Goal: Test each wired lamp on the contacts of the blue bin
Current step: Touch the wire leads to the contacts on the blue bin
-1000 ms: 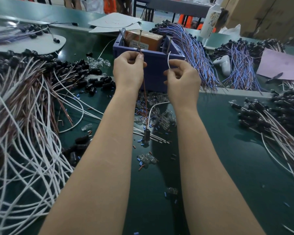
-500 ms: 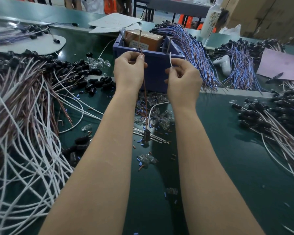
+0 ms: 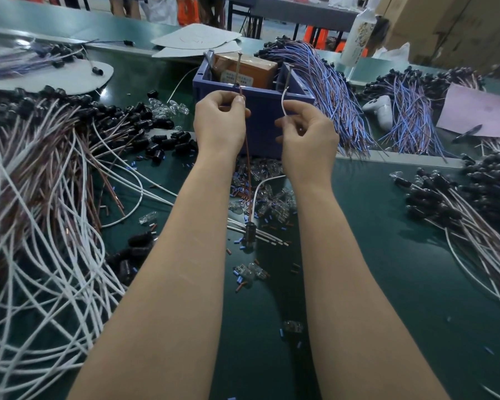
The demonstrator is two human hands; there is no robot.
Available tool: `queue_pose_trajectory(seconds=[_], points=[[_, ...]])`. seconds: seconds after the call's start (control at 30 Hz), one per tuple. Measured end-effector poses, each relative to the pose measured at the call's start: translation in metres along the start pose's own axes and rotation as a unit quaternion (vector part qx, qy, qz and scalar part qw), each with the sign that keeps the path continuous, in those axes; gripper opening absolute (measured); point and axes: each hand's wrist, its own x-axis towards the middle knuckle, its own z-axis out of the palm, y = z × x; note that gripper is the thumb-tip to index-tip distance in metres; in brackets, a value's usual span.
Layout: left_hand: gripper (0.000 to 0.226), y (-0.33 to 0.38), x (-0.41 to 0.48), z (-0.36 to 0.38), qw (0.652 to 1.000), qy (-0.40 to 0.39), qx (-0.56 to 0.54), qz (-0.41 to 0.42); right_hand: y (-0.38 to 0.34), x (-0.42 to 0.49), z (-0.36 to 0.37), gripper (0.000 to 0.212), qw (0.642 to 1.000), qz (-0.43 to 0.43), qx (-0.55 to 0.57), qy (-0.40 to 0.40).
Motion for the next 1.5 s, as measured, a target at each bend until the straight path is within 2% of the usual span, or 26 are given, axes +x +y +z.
queue_pose_trajectory(seconds=[0.57, 0.63, 0.77, 0.9, 0.97, 1.2, 1.37, 1.5], points=[[0.008, 0.003, -0.001, -0.002, 1.000, -0.001, -0.006, -0.005, 0.002, 0.001, 0.000, 0.029, 1.000, 0.005, 0.003, -0.005], [0.008, 0.006, -0.003, -0.003, 0.999, -0.039, 0.024, 0.000, 0.001, 0.000, -0.001, 0.029, 1.000, 0.010, 0.011, 0.006], [0.010, 0.015, -0.009, -0.009, 0.979, -0.185, 0.084, 0.024, -0.002, 0.004, -0.005, 0.022, 0.996, 0.055, 0.075, -0.014], [0.015, 0.019, -0.012, -0.012, 0.957, -0.268, 0.105, 0.032, -0.004, 0.007, -0.012, 0.015, 0.945, 0.125, 0.291, -0.085], [0.016, 0.019, -0.013, -0.013, 0.954, -0.286, 0.090, 0.020, -0.004, 0.008, -0.015, 0.016, 0.923, 0.133, 0.348, -0.096], [0.018, 0.016, -0.015, -0.016, 0.938, -0.342, -0.028, -0.048, 0.001, 0.009, -0.020, 0.014, 0.855, 0.161, 0.477, -0.127], [0.017, 0.014, -0.017, -0.018, 0.904, -0.394, -0.136, -0.099, 0.006, 0.010, -0.022, 0.022, 0.796, 0.170, 0.555, -0.171], [0.018, 0.010, -0.017, -0.019, 0.879, -0.426, -0.184, -0.110, 0.013, 0.011, -0.024, 0.025, 0.778, 0.153, 0.572, -0.208]])
